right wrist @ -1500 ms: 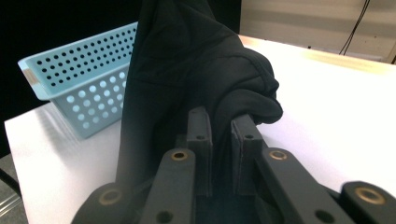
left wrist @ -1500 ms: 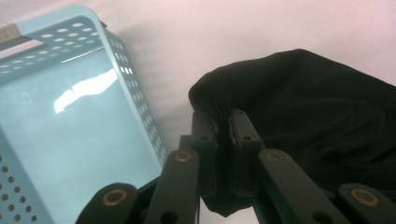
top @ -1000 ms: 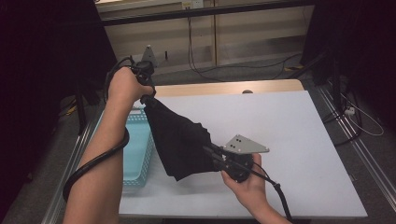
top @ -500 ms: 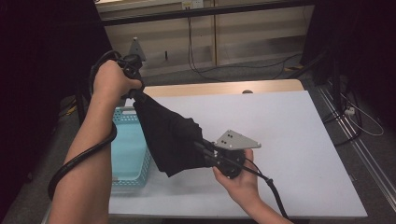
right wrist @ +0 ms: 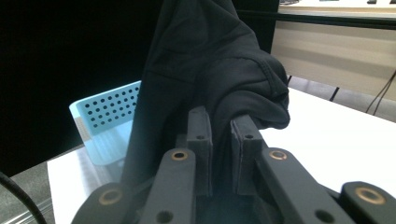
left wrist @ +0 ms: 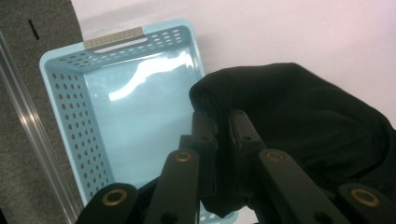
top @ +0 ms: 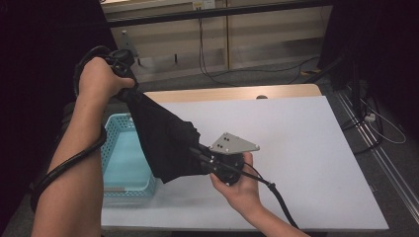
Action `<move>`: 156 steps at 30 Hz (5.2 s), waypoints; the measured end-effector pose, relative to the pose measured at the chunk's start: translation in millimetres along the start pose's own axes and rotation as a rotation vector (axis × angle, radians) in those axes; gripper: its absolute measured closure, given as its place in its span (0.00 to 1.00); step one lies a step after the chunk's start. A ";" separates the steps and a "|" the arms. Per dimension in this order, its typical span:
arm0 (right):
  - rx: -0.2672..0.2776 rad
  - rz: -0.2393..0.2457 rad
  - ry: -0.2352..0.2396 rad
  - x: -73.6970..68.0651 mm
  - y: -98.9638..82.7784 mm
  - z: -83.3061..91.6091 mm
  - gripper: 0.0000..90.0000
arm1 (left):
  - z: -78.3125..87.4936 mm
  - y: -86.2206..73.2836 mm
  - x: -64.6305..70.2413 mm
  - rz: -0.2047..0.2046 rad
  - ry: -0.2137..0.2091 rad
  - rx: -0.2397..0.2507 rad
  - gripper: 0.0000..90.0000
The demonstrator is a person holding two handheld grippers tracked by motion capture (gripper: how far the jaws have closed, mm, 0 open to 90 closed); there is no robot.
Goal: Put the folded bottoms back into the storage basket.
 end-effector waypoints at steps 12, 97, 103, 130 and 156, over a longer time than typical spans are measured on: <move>0.003 0.018 0.026 -12.0 12.0 -18.5 0.90 | 10.3 -4.3 -22.1 0.022 0.020 0.032 0.92; -0.109 0.088 0.102 -25.5 -11.1 -97.3 0.31 | -76.4 -39.3 -123.5 0.000 0.147 0.219 0.19; -0.115 0.065 0.101 -7.5 -18.1 -76.5 0.27 | -91.1 -45.2 -110.3 0.004 0.100 0.222 0.19; -0.129 0.023 0.061 38.8 -45.9 -14.2 0.21 | -97.3 -41.6 -32.3 -0.127 -0.005 0.282 0.17; -0.180 0.007 0.023 62.6 -76.4 29.8 0.19 | -104.3 -43.8 28.2 -0.203 -0.101 0.332 0.15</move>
Point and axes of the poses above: each handheld gripper's, and its own axes: z roughly backward along the jaws, y roughly out of its top, x roughly to its right, the point moved 9 cm from there along -z, roughly forward along the jaws, and after that the axes turned 9 degrees about y, right-handed, at the moved point
